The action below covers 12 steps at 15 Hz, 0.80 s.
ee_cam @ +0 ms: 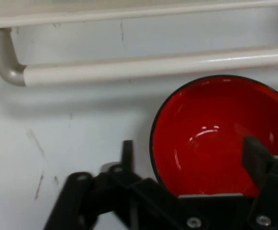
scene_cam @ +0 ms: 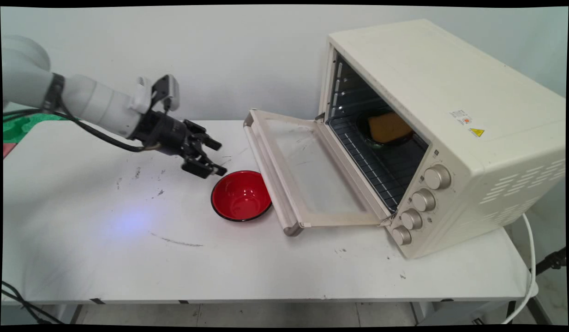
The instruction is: Close the oven
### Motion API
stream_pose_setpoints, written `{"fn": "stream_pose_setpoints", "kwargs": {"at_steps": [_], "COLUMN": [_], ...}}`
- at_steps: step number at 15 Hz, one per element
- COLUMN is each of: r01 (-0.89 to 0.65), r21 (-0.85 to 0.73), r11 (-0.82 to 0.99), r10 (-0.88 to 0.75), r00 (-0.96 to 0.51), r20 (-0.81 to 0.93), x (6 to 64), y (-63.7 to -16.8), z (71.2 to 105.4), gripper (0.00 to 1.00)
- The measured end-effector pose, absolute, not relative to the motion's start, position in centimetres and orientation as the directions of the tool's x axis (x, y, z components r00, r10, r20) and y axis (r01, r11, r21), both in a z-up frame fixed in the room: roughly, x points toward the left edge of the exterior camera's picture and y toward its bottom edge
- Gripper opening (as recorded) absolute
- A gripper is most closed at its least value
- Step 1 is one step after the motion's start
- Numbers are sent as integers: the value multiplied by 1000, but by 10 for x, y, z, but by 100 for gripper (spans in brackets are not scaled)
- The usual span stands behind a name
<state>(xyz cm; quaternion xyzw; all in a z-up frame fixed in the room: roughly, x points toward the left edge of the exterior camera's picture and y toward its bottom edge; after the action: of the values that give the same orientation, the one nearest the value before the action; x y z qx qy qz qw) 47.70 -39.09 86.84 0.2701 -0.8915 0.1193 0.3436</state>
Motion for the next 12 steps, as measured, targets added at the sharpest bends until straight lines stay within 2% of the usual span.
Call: {"fn": "stream_pose_setpoints", "kwargs": {"at_steps": [1, 12], "r01": [-567, -582], "r21": [-28, -35], "r11": [823, 812], "r10": [-403, -405], "r00": [-618, -606], "r20": [675, 685], "x": [472, 439], "y": [-393, -411], "z": [864, 837], "gripper": [0, 0]}}
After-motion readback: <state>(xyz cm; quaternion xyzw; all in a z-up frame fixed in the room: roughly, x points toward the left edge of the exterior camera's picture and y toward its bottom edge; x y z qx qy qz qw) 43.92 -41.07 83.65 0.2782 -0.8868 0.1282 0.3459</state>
